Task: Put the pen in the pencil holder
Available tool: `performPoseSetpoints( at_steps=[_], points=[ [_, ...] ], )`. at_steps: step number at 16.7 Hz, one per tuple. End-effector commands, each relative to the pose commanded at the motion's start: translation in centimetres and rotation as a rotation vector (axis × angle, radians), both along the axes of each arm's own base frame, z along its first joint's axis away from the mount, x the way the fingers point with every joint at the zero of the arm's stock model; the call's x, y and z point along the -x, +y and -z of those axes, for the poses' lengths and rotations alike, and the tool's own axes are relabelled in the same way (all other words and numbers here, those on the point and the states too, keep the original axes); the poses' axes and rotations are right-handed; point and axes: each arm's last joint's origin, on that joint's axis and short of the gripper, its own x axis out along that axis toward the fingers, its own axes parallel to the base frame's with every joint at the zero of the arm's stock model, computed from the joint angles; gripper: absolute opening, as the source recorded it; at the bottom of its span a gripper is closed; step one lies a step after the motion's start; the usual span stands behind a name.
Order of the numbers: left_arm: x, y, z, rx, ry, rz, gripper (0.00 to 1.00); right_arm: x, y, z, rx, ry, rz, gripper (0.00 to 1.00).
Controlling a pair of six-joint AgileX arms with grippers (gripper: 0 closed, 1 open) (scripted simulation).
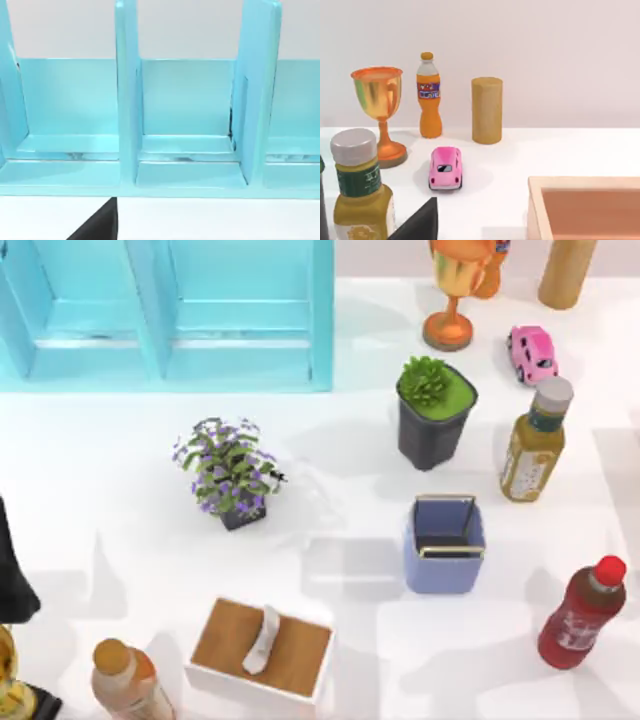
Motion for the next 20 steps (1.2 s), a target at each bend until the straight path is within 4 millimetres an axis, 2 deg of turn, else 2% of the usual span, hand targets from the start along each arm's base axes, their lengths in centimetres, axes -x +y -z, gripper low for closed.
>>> performPoseSetpoints(
  at_steps=[4, 8, 11, 15, 17, 20],
  points=[
    [0.0, 0.2, -0.6, 0.004, 0.016, -0.014, 1.0, 0.0, 0.0, 0.0, 0.0, 0.0, 0.0, 1.0],
    [-0.7, 1.3, -3.4, 0.041, 0.136, -0.067, 1.0, 0.0, 0.0, 0.0, 0.0, 0.0, 0.0, 1.0],
    [-2.6, 2.9, -5.7, 0.123, 0.315, -0.11, 1.0, 0.0, 0.0, 0.0, 0.0, 0.0, 0.0, 1.0],
    [-7.0, 7.0, -7.3, 0.34, 0.617, -0.173, 1.0, 0.0, 0.0, 0.0, 0.0, 0.0, 0.0, 1.0],
    [-9.5, 10.0, -7.0, 0.488, 0.759, -0.209, 1.0, 0.0, 0.0, 0.0, 0.0, 0.0, 0.0, 1.0],
    [-12.4, 15.5, -5.3, 0.726, 0.921, -0.267, 1.0, 0.0, 0.0, 0.0, 0.0, 0.0, 0.0, 1.0]
  ],
)
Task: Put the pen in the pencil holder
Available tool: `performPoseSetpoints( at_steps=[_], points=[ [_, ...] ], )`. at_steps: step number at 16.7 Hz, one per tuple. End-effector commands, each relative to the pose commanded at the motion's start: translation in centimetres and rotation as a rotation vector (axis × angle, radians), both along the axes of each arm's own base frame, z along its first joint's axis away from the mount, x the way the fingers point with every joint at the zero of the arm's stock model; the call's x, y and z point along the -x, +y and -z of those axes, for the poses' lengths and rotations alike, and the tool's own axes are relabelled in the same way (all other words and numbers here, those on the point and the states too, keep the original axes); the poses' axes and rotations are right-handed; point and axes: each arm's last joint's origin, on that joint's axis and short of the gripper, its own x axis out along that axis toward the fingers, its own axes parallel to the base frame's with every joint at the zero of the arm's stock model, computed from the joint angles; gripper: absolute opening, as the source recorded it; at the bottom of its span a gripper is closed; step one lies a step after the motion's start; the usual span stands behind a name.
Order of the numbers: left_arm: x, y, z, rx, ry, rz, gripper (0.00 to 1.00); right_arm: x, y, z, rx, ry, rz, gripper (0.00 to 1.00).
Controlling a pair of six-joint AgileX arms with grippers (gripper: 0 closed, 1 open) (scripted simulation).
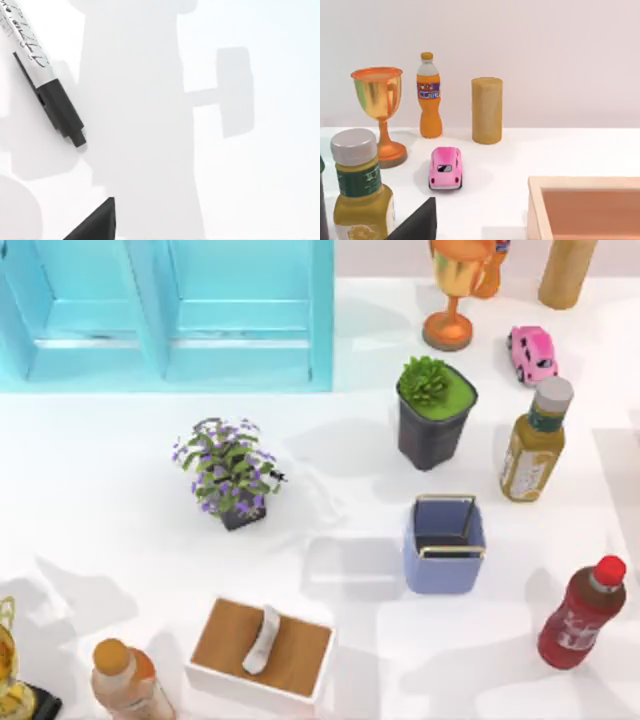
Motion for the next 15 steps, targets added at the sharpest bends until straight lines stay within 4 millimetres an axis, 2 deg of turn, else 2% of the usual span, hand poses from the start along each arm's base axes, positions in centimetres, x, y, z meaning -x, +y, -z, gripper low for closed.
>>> performPoseSetpoints(
  at_steps=[2, 5, 8, 10, 15],
  points=[
    [-1.2, 3.7, 1.6, 0.126, 0.071, -0.074, 1.0, 0.0, 0.0, 0.0, 0.0, 0.0, 0.0, 1.0],
    [-1.7, 8.6, 4.2, 0.274, 0.134, -0.177, 1.0, 0.0, 0.0, 0.0, 0.0, 0.0, 0.0, 1.0],
    [-1.3, 11.8, 6.1, 0.362, 0.16, -0.248, 1.0, 0.0, 0.0, 0.0, 0.0, 0.0, 0.0, 1.0],
    [-1.1, 12.7, 6.6, 0.385, 0.164, -0.269, 1.0, 0.0, 0.0, 0.0, 0.0, 0.0, 0.0, 1.0],
    [-1.1, 12.7, 6.7, 0.382, 0.165, -0.266, 1.0, 0.0, 0.0, 0.0, 0.0, 0.0, 0.0, 1.0]
  ],
)
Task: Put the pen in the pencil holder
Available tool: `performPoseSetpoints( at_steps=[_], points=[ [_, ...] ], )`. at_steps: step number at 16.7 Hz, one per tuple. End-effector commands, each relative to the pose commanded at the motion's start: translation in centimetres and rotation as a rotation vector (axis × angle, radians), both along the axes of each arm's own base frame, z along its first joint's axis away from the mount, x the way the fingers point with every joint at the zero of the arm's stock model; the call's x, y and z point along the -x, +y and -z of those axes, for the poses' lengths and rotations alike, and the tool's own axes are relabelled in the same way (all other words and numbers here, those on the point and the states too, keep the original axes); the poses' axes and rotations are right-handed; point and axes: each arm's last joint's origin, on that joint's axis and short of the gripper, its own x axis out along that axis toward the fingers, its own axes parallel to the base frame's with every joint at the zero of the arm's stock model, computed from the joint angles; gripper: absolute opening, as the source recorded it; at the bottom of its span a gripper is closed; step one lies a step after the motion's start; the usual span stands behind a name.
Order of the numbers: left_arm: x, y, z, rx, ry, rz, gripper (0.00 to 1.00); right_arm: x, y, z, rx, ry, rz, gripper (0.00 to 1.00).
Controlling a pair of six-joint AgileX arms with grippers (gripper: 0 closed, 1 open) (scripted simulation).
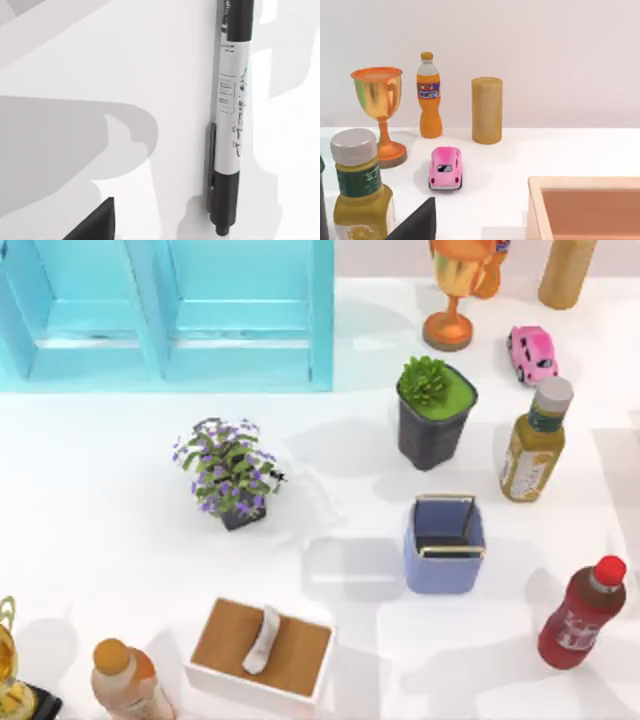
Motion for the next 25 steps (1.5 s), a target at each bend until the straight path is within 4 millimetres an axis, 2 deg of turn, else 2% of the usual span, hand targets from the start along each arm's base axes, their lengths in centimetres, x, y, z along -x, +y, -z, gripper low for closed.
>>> performPoseSetpoints(
  at_steps=[3, 10, 12, 15, 25],
  points=[
    [-0.6, -0.1, 1.0, 0.006, 0.003, -0.003, 1.0, 0.0, 0.0, 0.0, 0.0, 0.0, 0.0, 1.0],
    [-4.6, -2.0, 7.5, -0.001, -0.004, -0.005, 1.0, 0.0, 0.0, 0.0, 0.0, 0.0, 0.0, 1.0],
    [-5.0, -2.4, 8.3, 0.003, 0.0, -0.005, 1.0, 0.0, 0.0, 0.0, 0.0, 0.0, 0.0, 1.0],
    [-5.0, -2.4, 8.3, 0.003, 0.0, -0.005, 1.0, 0.0, 0.0, 0.0, 0.0, 0.0, 0.0, 1.0],
    [-5.0, -2.4, 8.3, 0.003, 0.0, -0.005, 0.25, 0.0, 0.0, 0.0, 0.0, 0.0, 0.0, 1.0]
  ],
)
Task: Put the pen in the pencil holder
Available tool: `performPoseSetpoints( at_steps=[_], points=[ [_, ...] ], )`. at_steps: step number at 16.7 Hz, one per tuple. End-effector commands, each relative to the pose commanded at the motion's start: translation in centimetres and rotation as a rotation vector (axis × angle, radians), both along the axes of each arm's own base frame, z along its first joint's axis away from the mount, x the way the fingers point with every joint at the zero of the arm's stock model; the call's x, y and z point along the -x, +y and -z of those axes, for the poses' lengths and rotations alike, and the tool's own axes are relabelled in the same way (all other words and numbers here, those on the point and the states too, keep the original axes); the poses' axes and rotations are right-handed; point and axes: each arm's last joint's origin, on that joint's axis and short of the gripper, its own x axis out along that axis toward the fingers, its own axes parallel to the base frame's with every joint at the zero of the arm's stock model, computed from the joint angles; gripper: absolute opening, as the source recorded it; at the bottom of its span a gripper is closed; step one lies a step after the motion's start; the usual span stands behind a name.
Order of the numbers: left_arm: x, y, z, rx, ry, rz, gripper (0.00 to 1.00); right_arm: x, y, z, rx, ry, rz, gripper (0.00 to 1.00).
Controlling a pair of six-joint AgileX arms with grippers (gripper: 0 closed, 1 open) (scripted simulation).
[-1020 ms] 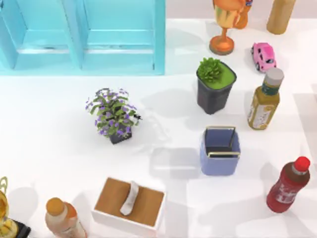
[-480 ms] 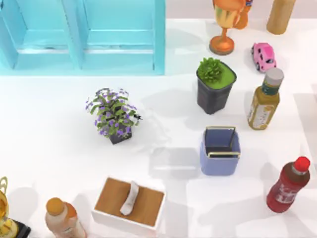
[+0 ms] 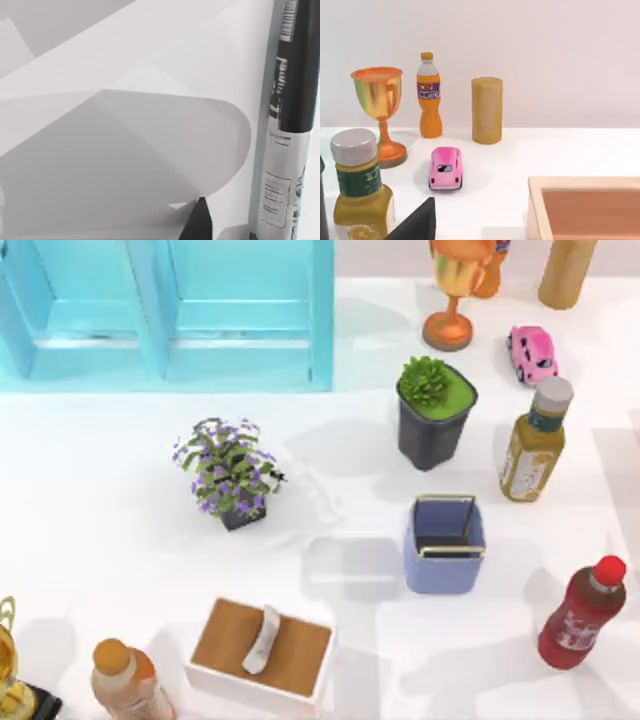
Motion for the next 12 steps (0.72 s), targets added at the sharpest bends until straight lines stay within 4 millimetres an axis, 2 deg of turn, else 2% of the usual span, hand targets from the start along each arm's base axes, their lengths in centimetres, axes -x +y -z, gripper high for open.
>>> performPoseSetpoints(
  at_steps=[3, 11, 12],
  points=[
    [0.0, 0.0, 0.0, 0.0, 0.0, 0.0, 0.02, 0.0, 0.0, 0.0, 0.0, 0.0, 0.0, 1.0],
    [0.0, 0.0, 0.0, 0.0, 0.0, 0.0, 0.0, 0.0, 0.0, 0.0, 0.0, 0.0, 0.0, 1.0],
    [1.2, 1.3, -2.9, -0.051, -0.016, -0.028, 0.0, 0.0, 0.0, 0.0, 0.0, 0.0, 0.0, 1.0]
  ],
)
